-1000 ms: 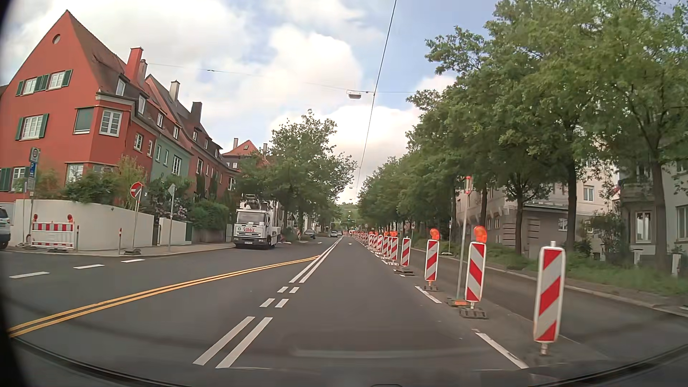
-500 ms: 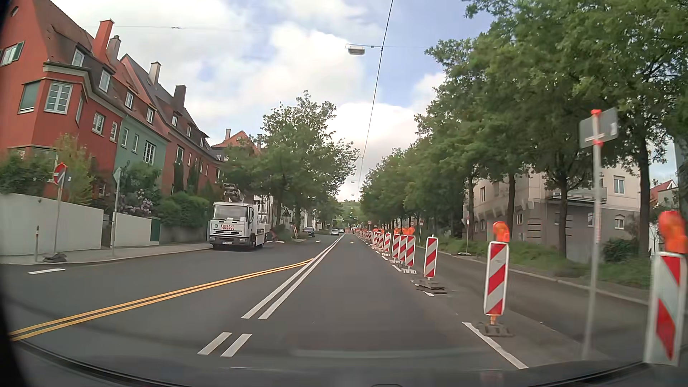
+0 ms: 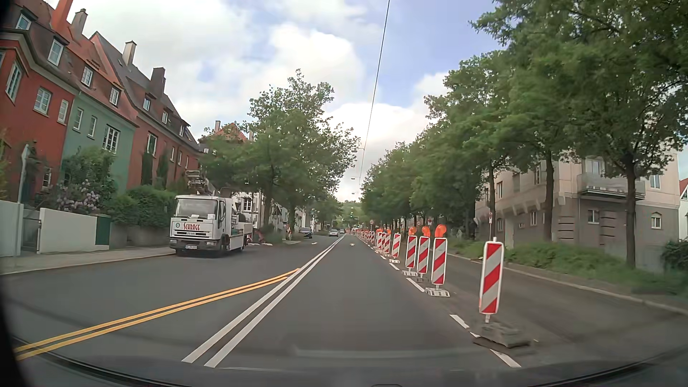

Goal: Follow the waypoints while adhering to traffic rules and regulations

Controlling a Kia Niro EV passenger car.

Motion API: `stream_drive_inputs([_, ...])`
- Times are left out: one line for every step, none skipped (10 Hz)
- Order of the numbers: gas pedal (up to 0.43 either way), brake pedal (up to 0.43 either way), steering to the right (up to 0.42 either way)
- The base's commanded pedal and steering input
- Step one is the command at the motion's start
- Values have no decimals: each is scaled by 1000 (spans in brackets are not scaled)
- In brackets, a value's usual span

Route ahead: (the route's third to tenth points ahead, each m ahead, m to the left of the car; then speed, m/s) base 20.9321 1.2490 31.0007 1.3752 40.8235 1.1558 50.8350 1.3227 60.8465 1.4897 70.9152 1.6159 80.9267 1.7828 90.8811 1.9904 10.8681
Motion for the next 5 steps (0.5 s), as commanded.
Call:
stream_drive_inputs([157,0,-4])
stream_drive_inputs([130,0,-4])
stream_drive_inputs([130,0,-4])
stream_drive_inputs([130,0,-9])
stream_drive_inputs([130,0,-10])
